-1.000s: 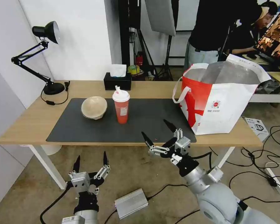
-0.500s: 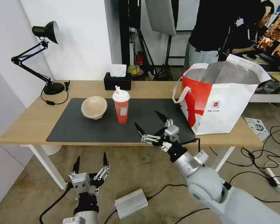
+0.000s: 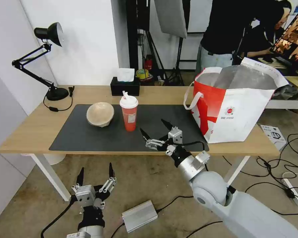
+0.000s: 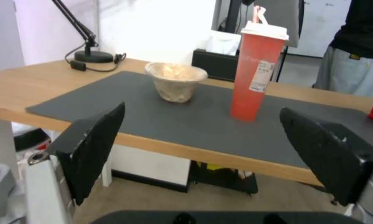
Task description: Pick up the trash from the table and place it into the takeout bag.
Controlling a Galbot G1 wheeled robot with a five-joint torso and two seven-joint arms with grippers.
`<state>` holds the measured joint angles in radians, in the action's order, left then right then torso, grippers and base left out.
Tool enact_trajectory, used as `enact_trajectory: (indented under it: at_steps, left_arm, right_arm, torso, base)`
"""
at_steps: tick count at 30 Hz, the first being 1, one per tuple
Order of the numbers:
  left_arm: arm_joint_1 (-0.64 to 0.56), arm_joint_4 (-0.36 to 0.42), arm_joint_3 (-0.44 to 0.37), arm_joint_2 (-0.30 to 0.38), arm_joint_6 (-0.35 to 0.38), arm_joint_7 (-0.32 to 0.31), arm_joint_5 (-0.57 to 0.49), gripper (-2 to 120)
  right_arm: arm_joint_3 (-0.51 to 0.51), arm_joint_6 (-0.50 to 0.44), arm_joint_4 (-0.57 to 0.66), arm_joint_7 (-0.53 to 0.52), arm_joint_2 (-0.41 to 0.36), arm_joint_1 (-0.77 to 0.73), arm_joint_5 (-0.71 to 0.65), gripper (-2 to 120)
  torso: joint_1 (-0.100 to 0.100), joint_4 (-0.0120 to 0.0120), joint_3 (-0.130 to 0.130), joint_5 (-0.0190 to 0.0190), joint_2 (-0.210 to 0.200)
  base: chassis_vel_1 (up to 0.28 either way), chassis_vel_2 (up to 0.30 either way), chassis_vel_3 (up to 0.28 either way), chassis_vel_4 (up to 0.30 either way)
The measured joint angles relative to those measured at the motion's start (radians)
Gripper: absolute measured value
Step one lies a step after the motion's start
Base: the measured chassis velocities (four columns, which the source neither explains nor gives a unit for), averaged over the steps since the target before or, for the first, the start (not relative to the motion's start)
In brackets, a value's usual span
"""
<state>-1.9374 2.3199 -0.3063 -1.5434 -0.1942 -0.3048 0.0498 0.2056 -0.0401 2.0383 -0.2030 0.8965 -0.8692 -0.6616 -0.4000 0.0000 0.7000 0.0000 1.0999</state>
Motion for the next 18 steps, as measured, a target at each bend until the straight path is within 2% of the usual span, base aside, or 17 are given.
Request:
enact_trajectory:
  at_steps: [7,18]
  left_arm:
    - [0.005,0.004,-0.002,-0.007,0.0,-0.002,0.016,100]
    - [0.03,0.013,-0.02,-0.002,0.006,-0.007,0.005,100]
  right_arm:
    - [0.001,0.078,-0.008,-0.006,0.004,0.033,-0.015,100]
    - [0.034,0.153,-0.029,-0.019,0.002,0.103,-0.047,100]
  torso:
    - [0.0,0.0,0.0,0.0,0.0]
    - [0.0,0.0,0.0,0.0,0.0]
  base:
    - [0.0,0.0,0.0,0.0]
    - [0.0,0.0,0.0,0.0]
